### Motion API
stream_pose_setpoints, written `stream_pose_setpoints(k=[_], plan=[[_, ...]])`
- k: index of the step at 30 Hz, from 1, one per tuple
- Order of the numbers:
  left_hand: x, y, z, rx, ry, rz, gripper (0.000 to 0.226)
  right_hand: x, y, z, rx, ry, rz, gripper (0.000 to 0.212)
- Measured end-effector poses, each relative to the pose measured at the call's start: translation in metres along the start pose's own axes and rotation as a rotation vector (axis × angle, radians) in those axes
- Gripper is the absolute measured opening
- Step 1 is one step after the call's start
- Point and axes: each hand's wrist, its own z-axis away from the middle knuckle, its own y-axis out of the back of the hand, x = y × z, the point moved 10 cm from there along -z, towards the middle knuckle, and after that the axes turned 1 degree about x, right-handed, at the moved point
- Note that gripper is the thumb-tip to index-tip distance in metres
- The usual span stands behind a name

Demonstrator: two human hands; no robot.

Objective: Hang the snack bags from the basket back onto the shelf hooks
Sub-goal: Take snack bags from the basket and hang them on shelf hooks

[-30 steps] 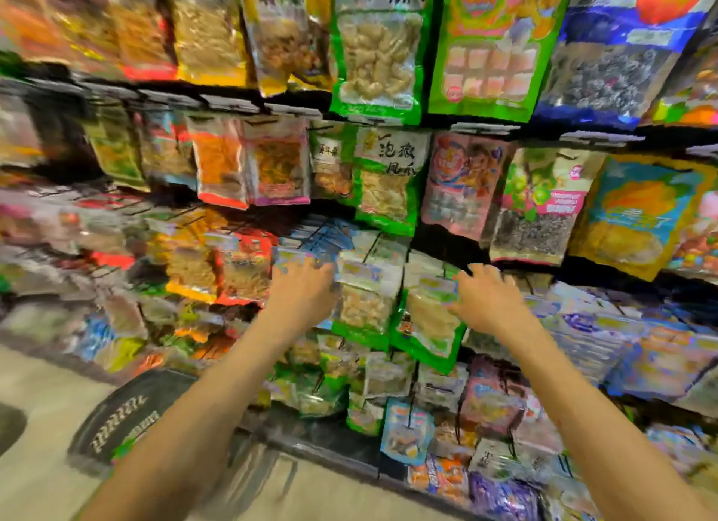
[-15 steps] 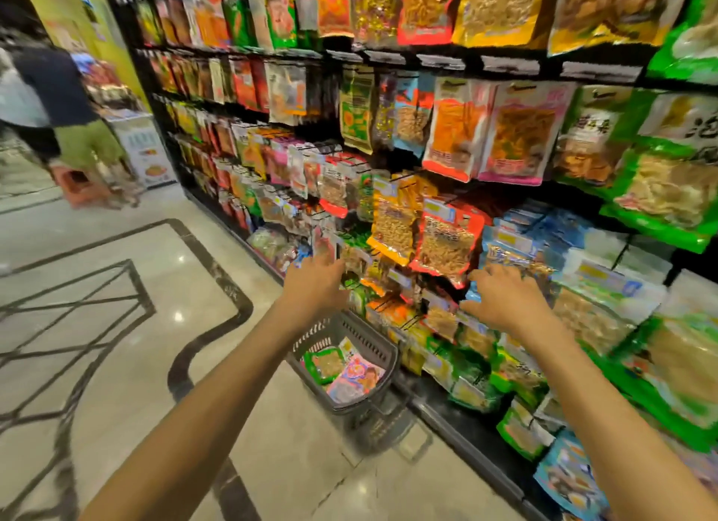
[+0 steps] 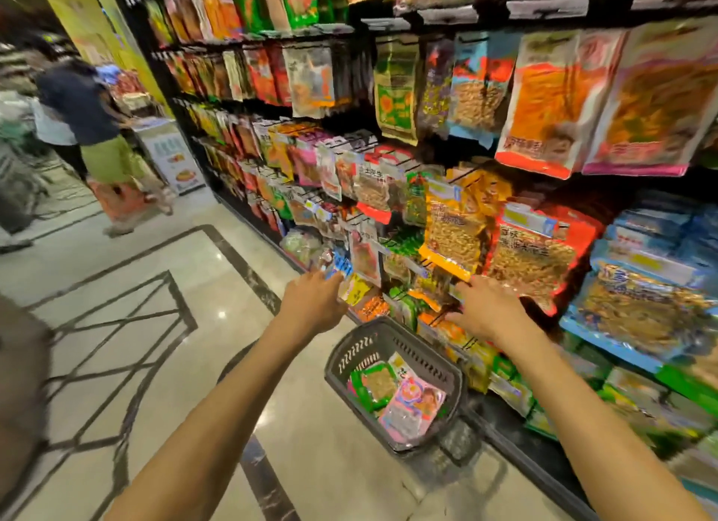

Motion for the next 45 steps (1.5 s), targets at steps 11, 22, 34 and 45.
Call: stream_pose_setpoints(k=[11, 22, 34, 45], plan=[[-0.035, -0.089, -0.116, -0.204, -0.082, 0.019, 0.053, -0.028, -0.048, -0.122, -0.139, -0.056, -0.029, 0.058], [-0.039, -0.207, -0.235, -0.331, -0.308, 0.171, 0.044, -0.054, -0.159, -0.215, -0.389, -0.275, -0.157, 0.049], [-0.02, -0.354, -0.307, -0.571, -0.472, 0.154, 0.04, -0.067, -0.338, -0.243, -0.609, -0.603, -0.36, 0.056], [0.009, -0.621, -0.309, -0.807, -0.419, 0.081, 0.041, -0.069, -0.58, -0.264, -0.693, -0.592, -0.394, 0.05]])
